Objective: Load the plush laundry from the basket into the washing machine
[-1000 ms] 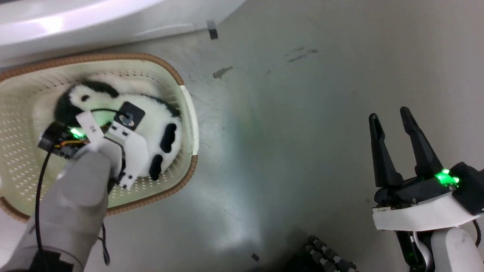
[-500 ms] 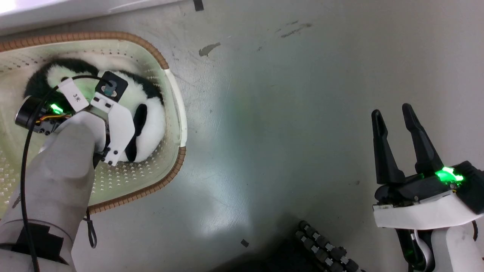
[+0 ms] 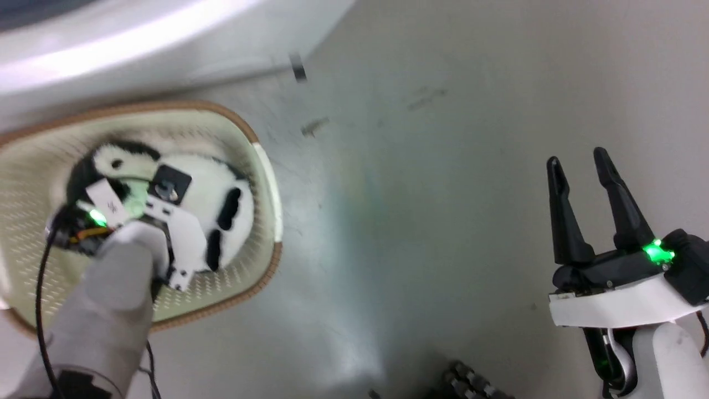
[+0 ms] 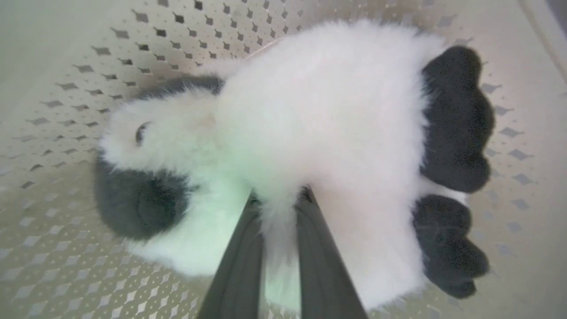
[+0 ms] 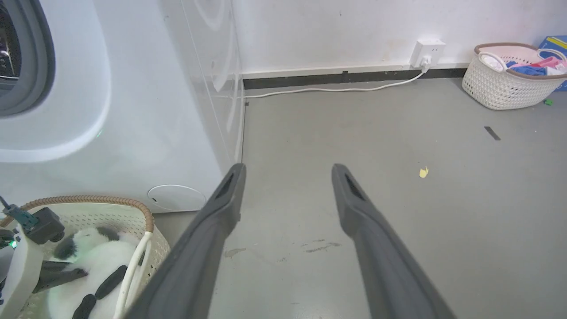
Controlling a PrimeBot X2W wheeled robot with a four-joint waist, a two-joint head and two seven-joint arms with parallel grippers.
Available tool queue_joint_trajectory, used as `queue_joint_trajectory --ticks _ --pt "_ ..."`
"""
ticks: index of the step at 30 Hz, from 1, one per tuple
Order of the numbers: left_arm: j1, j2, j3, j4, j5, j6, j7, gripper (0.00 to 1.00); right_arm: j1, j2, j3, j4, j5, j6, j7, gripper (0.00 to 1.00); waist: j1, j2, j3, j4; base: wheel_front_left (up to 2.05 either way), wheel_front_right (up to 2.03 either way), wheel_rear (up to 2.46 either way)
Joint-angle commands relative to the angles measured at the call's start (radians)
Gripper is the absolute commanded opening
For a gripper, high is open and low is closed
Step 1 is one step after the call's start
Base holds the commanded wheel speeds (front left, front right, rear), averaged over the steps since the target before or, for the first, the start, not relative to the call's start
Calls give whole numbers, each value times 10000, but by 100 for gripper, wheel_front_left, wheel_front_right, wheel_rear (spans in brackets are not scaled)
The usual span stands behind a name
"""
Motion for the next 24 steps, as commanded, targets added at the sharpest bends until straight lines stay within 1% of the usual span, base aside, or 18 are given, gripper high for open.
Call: queue_joint_trajectory --ticks 1,2,3,4,5,10,14,17,21,24 --pt "269 -172 99 -22 -138 94 -373 0 155 -8 -117 60 -191 -9 -44 100 0 -1 -1121 501 0 0 0" --pt "269 -172 99 -22 -138 94 -373 0 155 -8 -117 60 -191 -9 -44 100 0 -1 -1121 501 0 0 0" --pt "389 -268 164 -28 -243 119 -563 0 226 -8 -158 76 -293 -9 -44 100 0 -1 -1355 591 0 0 0" --pt "680 -451 311 -44 -466 187 -1009 0 359 -8 -252 113 -473 -9 -44 100 0 -1 -1910 781 0 0 0" --pt "680 -451 311 -44 -466 187 -1009 0 359 -8 -252 113 -473 -9 -44 100 0 -1 -1910 781 0 0 0" --pt "1434 -838 437 -224 -778 219 -2042 0 700 -8 -455 189 -913 -9 -44 100 0 -1 -3104 1295 0 0 0" --pt "2071 -1030 526 -773 -963 276 -2402 0 925 -8 -544 214 -1188 -9 -44 100 0 -1 -3913 1680 0 0 0" --pt "2597 -1092 643 -1561 -1097 341 -2459 0 1088 -8 -638 250 -1337 -9 -44 100 0 -1 -4394 1909 0 0 0" --pt "3479 -1105 878 -3371 -1190 525 -2467 0 1343 -8 -908 270 -1462 -9 -44 100 0 -1 -4890 2273 0 0 0" --pt "4155 -1013 1094 -4732 -1189 723 -2468 0 1472 -8 -926 278 -1563 -9 -44 100 0 -1 -5155 2409 0 0 0"
